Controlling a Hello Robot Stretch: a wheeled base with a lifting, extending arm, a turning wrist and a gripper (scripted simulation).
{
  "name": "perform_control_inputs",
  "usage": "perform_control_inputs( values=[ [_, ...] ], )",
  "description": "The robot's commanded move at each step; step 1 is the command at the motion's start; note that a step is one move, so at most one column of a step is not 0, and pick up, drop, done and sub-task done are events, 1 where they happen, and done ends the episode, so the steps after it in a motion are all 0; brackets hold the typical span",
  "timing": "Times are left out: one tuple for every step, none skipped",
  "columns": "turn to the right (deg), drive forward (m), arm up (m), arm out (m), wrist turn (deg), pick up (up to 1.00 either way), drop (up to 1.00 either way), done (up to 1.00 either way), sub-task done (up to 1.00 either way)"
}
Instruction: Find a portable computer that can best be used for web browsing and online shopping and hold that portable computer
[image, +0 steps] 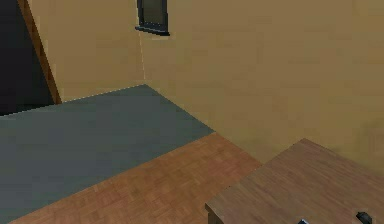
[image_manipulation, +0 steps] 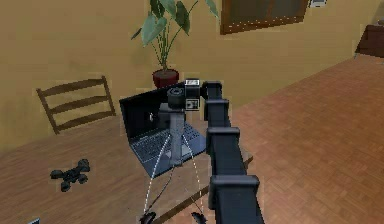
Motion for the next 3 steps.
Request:
perform_control_inputs(
  values=[
    [0.0, 0.0, 0.0, 0.0, 45.0, 0.0, 0.0, 0.0, 0.0],
    [0.0, 0.0, 0.0, 0.0, 45.0, 0.0, 0.0, 0.0, 0.0],
    [0.0, 0.0, 0.0, 0.0, 45.0, 0.0, 0.0, 0.0, 0.0]
  ],
)
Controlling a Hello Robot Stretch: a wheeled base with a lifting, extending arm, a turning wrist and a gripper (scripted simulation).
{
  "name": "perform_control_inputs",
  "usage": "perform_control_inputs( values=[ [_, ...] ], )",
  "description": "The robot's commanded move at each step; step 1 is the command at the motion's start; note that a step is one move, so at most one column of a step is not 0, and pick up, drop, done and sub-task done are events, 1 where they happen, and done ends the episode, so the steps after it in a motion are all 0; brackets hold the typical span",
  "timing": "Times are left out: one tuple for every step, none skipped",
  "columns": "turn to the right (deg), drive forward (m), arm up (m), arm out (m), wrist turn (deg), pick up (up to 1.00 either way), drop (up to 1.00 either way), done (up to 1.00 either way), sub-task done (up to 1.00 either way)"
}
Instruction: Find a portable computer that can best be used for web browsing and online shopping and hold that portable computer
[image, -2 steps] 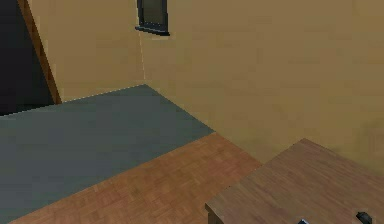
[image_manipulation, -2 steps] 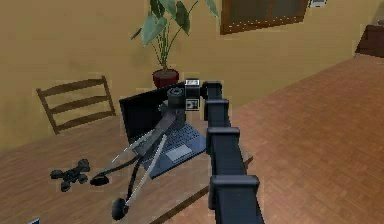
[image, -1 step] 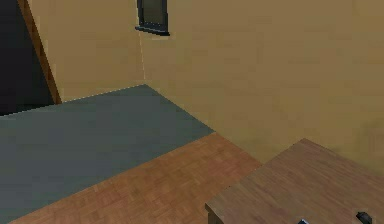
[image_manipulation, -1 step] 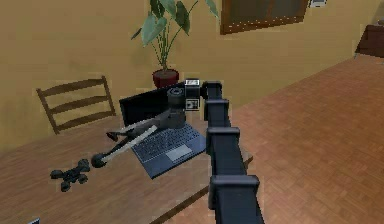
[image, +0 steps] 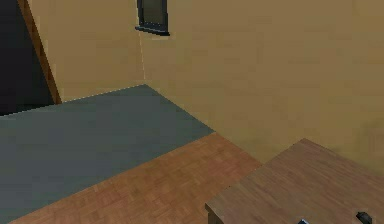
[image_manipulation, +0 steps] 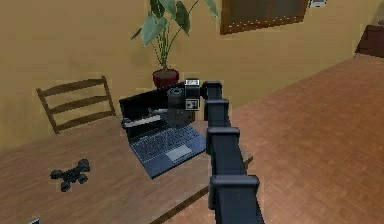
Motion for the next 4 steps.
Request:
perform_control_inputs(
  values=[
    [0.0, 0.0, -0.3, 0.0, 0.0, 0.0, 0.0, 0.0, 0.0],
    [0.0, 0.0, 0.0, 0.0, 0.0, 1.0, 0.0, 0.0, 0.0],
    [0.0, 0.0, 0.1, 0.0, 0.0, 0.0, 0.0, 0.0, 0.0],
    [0.0, 0.0, 0.0, 0.0, 0.0, 0.0, 0.0, 1.0, 0.0]
  ],
)
